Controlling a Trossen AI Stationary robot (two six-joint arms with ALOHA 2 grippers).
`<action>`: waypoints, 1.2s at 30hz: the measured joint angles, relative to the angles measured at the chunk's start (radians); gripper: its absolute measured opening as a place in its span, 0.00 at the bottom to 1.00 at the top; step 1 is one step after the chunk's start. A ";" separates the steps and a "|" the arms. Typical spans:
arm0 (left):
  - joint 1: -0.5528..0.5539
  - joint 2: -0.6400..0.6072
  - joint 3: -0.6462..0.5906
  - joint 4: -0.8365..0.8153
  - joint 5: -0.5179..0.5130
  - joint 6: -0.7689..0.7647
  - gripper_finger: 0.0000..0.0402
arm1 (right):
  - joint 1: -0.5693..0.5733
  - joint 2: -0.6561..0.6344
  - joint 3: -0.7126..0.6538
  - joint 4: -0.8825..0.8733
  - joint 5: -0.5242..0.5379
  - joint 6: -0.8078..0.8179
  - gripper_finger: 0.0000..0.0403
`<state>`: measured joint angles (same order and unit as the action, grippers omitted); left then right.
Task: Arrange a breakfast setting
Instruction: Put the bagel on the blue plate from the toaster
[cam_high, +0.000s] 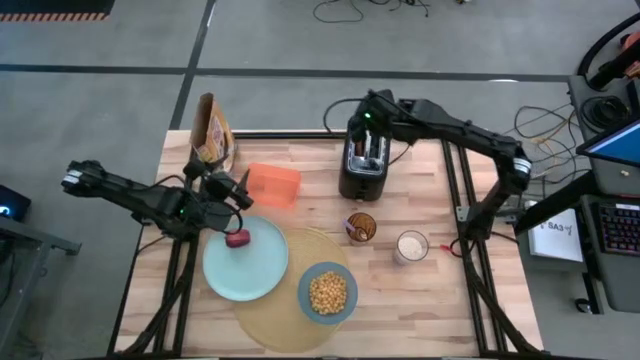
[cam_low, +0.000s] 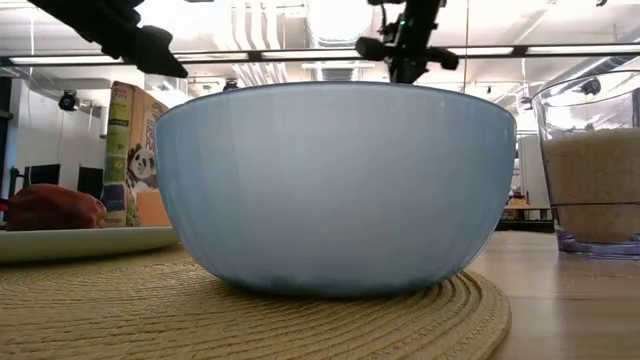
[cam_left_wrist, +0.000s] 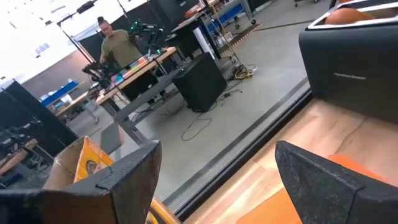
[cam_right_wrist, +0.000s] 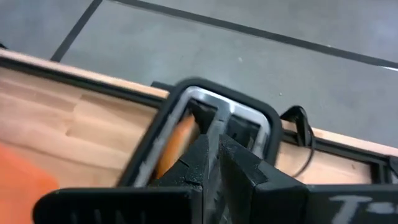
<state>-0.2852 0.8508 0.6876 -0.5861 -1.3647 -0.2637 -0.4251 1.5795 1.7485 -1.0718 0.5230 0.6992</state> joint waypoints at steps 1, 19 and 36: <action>0.000 0.000 0.000 0.001 -0.001 0.013 0.73 | -0.004 0.019 0.020 0.005 0.000 0.001 0.07; -0.004 -0.002 0.010 -0.014 0.068 -0.008 0.73 | -0.107 0.357 0.420 -0.379 -0.068 0.052 0.26; -0.004 -0.001 0.010 -0.016 0.074 -0.012 0.73 | -0.101 0.382 0.418 -0.351 -0.052 0.078 0.45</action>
<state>-0.2893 0.8501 0.6975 -0.6020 -1.2907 -0.2756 -0.5259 1.9616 2.1662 -1.4227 0.4705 0.7774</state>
